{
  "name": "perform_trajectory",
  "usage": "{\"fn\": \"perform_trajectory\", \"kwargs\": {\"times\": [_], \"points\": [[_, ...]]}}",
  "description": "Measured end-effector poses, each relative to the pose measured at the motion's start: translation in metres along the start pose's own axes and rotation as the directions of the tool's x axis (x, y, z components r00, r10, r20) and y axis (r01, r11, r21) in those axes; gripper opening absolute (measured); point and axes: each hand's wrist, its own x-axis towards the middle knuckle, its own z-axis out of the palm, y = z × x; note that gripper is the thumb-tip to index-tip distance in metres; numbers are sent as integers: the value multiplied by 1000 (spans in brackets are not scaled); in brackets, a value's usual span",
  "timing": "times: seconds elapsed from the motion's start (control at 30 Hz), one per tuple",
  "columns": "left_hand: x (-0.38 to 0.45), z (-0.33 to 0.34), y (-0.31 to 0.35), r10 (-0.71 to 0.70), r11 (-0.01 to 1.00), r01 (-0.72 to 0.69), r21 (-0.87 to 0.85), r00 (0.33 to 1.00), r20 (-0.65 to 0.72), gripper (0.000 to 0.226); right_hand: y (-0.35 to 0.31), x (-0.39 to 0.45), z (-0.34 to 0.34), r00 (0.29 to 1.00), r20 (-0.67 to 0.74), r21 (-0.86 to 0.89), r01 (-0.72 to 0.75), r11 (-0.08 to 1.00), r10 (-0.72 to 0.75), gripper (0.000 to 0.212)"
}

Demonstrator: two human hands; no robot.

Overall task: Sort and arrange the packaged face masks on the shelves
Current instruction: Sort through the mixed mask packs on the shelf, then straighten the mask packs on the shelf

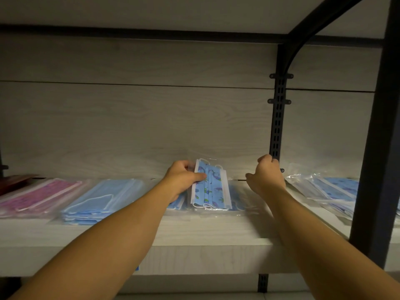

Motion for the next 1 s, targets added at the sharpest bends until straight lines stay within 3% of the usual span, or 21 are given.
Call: {"fn": "perform_trajectory", "kwargs": {"times": [0.13, 0.27, 0.37, 0.5, 0.63, 0.8, 0.9, 1.0], "points": [[-1, 4, 1, 23, 980, -21, 198, 1000, -11, 42, 0, 1, 0, 1000, 28, -18, -4, 1000, 4, 47], [1, 3, 2, 74, 855, -9, 519, 992, -104, 87, 0, 1, 1, 999, 48, -51, 2, 999, 0, 51], [0, 0, 2, 88, 772, 13, 636, 988, -127, 97, 0, 0, 2, 998, 60, -85, 16, 996, -11, 53], [2, -3, 1, 115, 714, -3, 700, 987, -113, 88, 1, -5, 2, 992, 104, -137, 85, 987, -71, 46], [-2, -3, -1, 200, 644, -68, 762, 976, -82, 61, -5, -16, -4, 979, 131, -126, 171, 977, -154, 48], [-19, -1, 12, 413, 353, -268, 896, 904, 108, 39, -7, -35, -30, 961, 136, -174, 264, 949, -242, 50], [-33, 5, 19, 410, 272, -348, 897, 886, 219, 35, 1, -50, -49, 962, 150, -218, 258, 941, -229, 49], [-50, 8, 23, 366, 269, -378, 886, 891, 269, 35, 11, -64, -65, 957, 209, -315, 263, 912, -203, 46]]}}
